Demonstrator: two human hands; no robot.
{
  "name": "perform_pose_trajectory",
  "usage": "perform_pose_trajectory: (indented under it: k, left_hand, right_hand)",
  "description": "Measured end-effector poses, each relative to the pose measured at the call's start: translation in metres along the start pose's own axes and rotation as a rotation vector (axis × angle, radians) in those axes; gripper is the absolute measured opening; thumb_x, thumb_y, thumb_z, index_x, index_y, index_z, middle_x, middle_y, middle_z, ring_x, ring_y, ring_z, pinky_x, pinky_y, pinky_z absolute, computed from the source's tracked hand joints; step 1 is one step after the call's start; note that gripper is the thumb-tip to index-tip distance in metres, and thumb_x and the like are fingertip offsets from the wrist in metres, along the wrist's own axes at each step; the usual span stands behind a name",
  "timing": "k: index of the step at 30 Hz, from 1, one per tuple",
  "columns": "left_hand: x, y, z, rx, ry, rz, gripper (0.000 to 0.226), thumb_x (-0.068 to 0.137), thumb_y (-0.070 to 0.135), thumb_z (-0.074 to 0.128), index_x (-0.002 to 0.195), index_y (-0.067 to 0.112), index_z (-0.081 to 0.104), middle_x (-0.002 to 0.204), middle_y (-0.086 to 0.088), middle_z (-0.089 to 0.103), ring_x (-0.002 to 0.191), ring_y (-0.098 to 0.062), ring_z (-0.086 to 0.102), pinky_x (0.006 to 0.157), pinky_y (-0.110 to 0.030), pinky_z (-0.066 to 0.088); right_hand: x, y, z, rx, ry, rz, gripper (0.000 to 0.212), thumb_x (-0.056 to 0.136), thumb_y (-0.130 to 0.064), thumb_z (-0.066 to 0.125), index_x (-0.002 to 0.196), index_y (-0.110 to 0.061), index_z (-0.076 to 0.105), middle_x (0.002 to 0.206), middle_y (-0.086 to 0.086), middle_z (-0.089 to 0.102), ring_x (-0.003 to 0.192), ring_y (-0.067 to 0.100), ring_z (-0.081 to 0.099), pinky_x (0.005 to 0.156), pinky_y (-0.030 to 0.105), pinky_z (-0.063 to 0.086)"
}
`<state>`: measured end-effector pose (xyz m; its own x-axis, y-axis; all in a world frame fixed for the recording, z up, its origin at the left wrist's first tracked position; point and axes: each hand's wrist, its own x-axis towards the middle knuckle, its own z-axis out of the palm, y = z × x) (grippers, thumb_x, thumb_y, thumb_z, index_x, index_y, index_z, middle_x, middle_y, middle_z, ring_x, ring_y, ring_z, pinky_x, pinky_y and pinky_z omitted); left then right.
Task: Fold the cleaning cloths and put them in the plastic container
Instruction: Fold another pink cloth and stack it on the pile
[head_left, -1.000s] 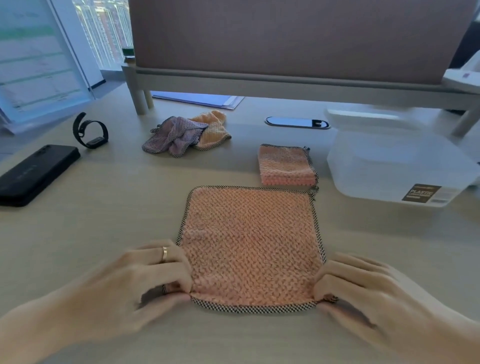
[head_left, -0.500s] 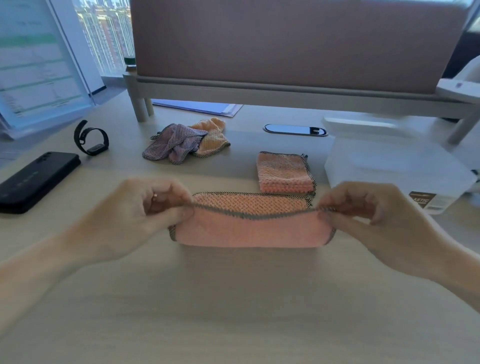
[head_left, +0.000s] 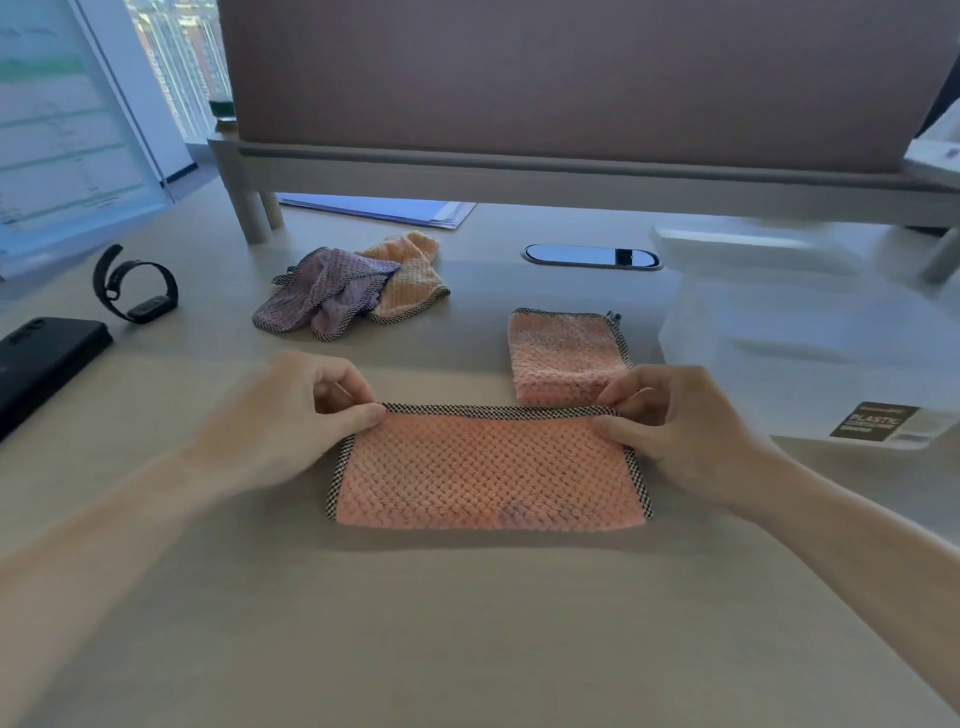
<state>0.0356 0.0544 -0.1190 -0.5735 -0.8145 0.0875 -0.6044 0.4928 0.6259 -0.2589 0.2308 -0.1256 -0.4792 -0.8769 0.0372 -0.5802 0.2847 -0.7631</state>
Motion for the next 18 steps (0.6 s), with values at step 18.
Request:
perform_pose_trajectory:
  k: [18]
  left_hand:
    - [-0.001, 0.009, 0.011, 0.165, 0.136, 0.055, 0.011, 0.084, 0.033, 0.080, 0.075, 0.031, 0.073, 0.068, 0.015, 0.069, 0.068, -0.001, 0.064, 0.070, -0.030, 0.056]
  right_hand:
    - [0.003, 0.001, 0.003, -0.174, 0.106, -0.055, 0.012, 0.082, -0.029, 0.084, 0.079, -0.030, 0.071, 0.074, -0.013, 0.072, 0.066, 0.006, 0.066, 0.057, 0.011, 0.042]
